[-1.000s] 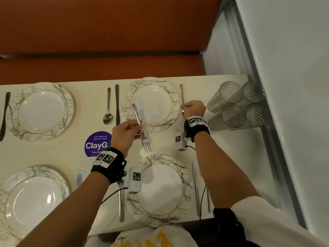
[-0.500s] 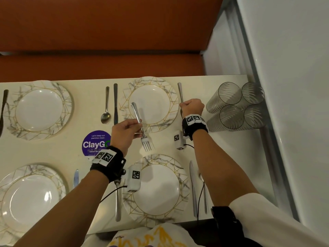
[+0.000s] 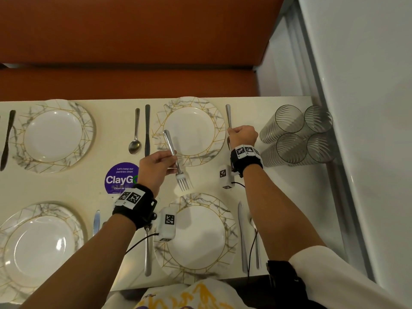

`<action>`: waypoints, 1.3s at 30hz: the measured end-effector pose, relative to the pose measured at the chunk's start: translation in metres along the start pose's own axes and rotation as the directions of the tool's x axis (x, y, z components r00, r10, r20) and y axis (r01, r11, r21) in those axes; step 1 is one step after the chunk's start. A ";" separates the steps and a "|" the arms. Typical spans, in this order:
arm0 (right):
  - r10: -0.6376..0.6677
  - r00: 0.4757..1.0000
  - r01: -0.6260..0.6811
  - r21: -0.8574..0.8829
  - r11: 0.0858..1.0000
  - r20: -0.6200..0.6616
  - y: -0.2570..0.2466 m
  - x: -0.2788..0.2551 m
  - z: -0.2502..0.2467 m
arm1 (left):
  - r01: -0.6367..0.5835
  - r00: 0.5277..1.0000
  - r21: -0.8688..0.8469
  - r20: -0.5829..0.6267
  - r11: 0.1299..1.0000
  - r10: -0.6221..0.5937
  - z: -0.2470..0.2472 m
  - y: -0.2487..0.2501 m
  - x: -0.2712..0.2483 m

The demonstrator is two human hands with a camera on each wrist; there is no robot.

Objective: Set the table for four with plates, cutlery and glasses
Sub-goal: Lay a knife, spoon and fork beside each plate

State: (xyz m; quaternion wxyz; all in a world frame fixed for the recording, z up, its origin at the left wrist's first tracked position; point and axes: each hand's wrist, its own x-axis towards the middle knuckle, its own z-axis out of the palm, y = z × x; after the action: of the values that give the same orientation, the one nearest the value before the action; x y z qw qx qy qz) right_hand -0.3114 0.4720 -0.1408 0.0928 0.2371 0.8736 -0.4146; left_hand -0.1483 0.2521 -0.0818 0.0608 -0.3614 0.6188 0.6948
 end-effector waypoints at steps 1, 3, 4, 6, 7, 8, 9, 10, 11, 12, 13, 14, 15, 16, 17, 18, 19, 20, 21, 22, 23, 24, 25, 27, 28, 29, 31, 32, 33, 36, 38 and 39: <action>-0.009 1.000 0.009 0.010 1.000 -0.017 0.000 -0.003 -0.003 | -0.001 1.000 -0.004 -0.001 1.000 0.001 -0.001 0.000 0.000; -0.061 0.997 0.062 0.007 0.998 -0.052 -0.001 -0.009 -0.010 | 0.000 1.000 -0.008 -0.003 1.000 0.000 -0.003 0.002 -0.002; -0.101 0.993 0.102 0.001 0.995 -0.060 -0.002 -0.014 -0.013 | -0.002 1.000 -0.012 -0.005 1.000 0.002 -0.004 0.003 -0.004; -0.195 0.979 0.195 0.003 0.981 -0.056 -0.003 -0.024 -0.017 | -0.001 1.000 -0.016 -0.010 1.000 0.001 -0.005 0.004 -0.006; -0.256 0.965 0.256 -0.001 0.967 -0.057 -0.004 -0.032 -0.017 | 0.006 1.000 -0.020 -0.010 1.000 -0.006 -0.008 0.002 -0.006; -0.322 0.945 0.323 -0.006 0.946 -0.058 -0.005 -0.047 -0.012 | 0.009 1.000 -0.027 -0.004 1.000 -0.009 -0.017 0.001 -0.011; -0.369 0.927 0.370 0.012 0.929 -0.061 -0.004 -0.052 -0.012 | 0.014 1.000 -0.023 0.004 1.000 -0.013 -0.016 0.000 -0.011; -0.401 0.915 0.403 0.040 0.914 -0.049 -0.006 -0.058 -0.010 | 0.022 1.000 -0.016 0.010 1.000 -0.022 -0.015 0.000 -0.011; -0.424 0.906 0.424 0.061 0.904 -0.018 -0.006 -0.066 -0.005 | 0.028 1.000 -0.022 0.015 0.999 -0.028 -0.016 -0.001 -0.013; -0.444 0.896 0.440 0.079 0.894 0.031 -0.009 -0.079 0.003 | 0.028 0.999 -0.029 0.023 0.999 -0.027 -0.021 -0.001 -0.016; -0.455 0.886 0.447 0.093 0.890 0.092 -0.013 -0.093 0.012 | 0.026 0.999 -0.036 0.028 0.999 -0.025 -0.029 -0.002 -0.018; -0.456 0.876 0.443 0.110 0.890 0.156 -0.017 -0.105 0.020 | 0.022 0.999 -0.039 0.034 0.999 -0.020 -0.035 -0.003 -0.019; -0.447 0.865 0.430 0.125 0.894 0.227 -0.022 -0.118 0.029 | 0.022 0.999 -0.050 0.030 0.999 -0.020 -0.042 -0.004 -0.019; -0.435 0.851 0.415 0.133 0.900 0.295 -0.027 -0.133 0.039 | 0.022 1.000 -0.066 0.022 0.998 -0.020 -0.051 -0.004 -0.020; -0.429 0.833 0.409 0.133 0.903 0.351 -0.030 -0.146 0.047 | 0.024 1.000 -0.077 0.009 0.997 -0.023 -0.058 -0.004 -0.018; -0.432 0.811 0.415 0.134 0.900 0.394 -0.034 -0.160 0.057 | 0.021 1.000 -0.083 -0.004 0.996 -0.021 -0.068 -0.003 -0.017; -0.437 0.790 0.423 0.133 0.896 0.430 -0.037 -0.172 0.066 | 0.016 1.000 -0.087 -0.016 0.996 -0.017 -0.076 -0.002 -0.015; -0.440 0.770 0.431 0.131 0.893 0.462 -0.040 -0.184 0.074 | 0.015 1.000 -0.097 -0.021 0.995 -0.017 -0.085 0.000 -0.013; -0.435 0.756 0.435 0.122 0.892 0.488 -0.046 -0.196 0.085 | 0.015 1.000 -0.108 -0.019 0.994 -0.017 -0.097 0.003 -0.010; -0.422 0.751 0.429 0.111 0.897 0.507 -0.050 -0.207 0.095 | 0.012 1.000 -0.112 -0.015 0.994 -0.014 -0.108 0.006 -0.008; -0.407 0.751 0.413 0.110 0.904 0.521 -0.056 -0.218 0.105 | 0.006 1.000 -0.106 -0.015 0.994 -0.007 -0.121 0.008 -0.005; -0.395 0.753 0.398 0.115 0.910 0.526 -0.060 -0.227 0.113 | -0.008 1.000 -0.090 -0.019 0.996 0.007 -0.131 0.010 -0.002; -0.394 0.753 0.391 0.125 0.912 0.527 -0.065 -0.235 0.121 | -0.023 0.999 -0.075 -0.026 0.997 0.021 -0.141 0.011 0.001; -0.403 0.756 0.388 0.142 0.910 0.516 -0.079 -0.251 0.138 | -0.059 0.998 -0.053 -0.041 0.997 0.057 -0.165 0.013 0.008; -0.409 0.759 0.389 0.152 0.909 0.506 -0.085 -0.259 0.148 | -0.075 0.996 -0.044 -0.047 0.996 0.073 -0.176 0.013 0.012; -0.409 0.767 0.383 0.159 0.910 0.494 -0.091 -0.263 0.156 | -0.089 0.995 -0.032 -0.050 0.996 0.087 -0.185 0.013 0.015; -0.410 0.777 0.372 0.176 0.911 0.477 -0.101 -0.271 0.176 | -0.110 0.993 -0.023 -0.049 0.994 0.109 -0.207 0.014 0.023; -0.417 0.777 0.374 0.187 0.908 0.472 -0.105 -0.273 0.185 | -0.124 0.991 -0.021 -0.044 0.992 0.123 -0.216 0.015 0.026; -0.425 0.771 0.379 0.194 0.905 0.475 -0.111 -0.276 0.194 | -0.139 0.989 -0.010 -0.043 0.990 0.138 -0.226 0.017 0.030; -0.449 0.740 0.396 0.215 0.893 0.500 -0.129 -0.278 0.211 | -0.154 0.986 0.073 -0.046 0.985 0.158 -0.252 0.020 0.039; -0.441 0.755 0.403 0.187 0.896 0.486 -0.142 -0.276 0.222 | -0.142 0.988 0.133 -0.040 0.981 0.148 -0.268 0.019 0.046; -0.424 0.777 0.399 0.158 0.903 0.465 -0.146 -0.272 0.227 | -0.135 0.989 0.163 -0.032 0.977 0.142 -0.275 0.017 0.048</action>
State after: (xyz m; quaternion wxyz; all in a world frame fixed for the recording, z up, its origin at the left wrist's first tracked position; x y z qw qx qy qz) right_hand -0.1541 0.1260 -0.0888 0.2115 -0.0699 0.8411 -0.4928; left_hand -0.0757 -0.0177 -0.0883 0.0276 -0.3263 0.6977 0.6372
